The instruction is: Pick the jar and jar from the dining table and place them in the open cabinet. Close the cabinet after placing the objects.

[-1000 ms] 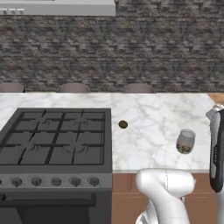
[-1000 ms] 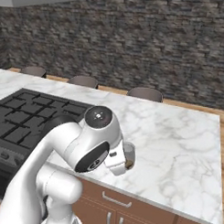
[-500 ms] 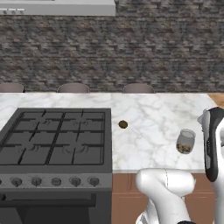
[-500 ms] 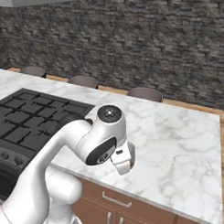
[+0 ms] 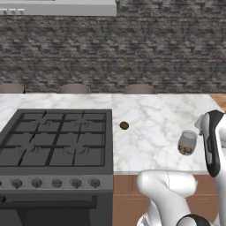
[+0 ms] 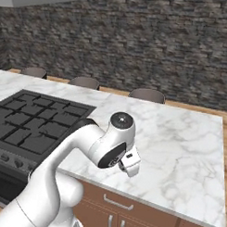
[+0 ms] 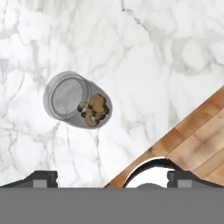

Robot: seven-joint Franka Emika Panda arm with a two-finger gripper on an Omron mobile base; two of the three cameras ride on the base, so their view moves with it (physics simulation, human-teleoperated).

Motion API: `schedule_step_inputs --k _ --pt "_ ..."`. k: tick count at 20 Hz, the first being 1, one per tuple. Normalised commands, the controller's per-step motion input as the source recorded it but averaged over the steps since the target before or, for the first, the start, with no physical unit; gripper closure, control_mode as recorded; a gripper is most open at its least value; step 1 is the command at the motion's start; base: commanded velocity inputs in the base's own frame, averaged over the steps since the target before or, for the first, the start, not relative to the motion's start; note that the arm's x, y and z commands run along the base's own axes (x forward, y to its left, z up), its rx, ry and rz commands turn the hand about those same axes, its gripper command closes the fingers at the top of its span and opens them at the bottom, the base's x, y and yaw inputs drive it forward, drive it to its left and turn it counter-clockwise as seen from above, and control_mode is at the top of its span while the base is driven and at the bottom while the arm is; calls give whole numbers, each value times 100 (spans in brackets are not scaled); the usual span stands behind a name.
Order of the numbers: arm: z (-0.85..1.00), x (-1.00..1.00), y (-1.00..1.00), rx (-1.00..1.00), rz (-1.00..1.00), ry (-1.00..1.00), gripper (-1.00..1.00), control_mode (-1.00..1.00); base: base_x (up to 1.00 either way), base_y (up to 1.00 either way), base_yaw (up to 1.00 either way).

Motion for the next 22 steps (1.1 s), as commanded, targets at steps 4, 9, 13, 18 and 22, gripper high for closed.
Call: schedule_step_inputs --k 4,9,13,18,22 --pt "-14 33 -6 1 8 1 -100 -100 0 0 0" --pt "-14 36 -7 2 6 3 -100 -100 0 0 0" --pt "-17 34 -12 2 3 5 -100 -100 0 0 0" --pt "-22 28 -16 2 1 7 -100 -100 0 0 0" --pt "-19 27 -12 1 1 4 -100 -100 0 0 0"
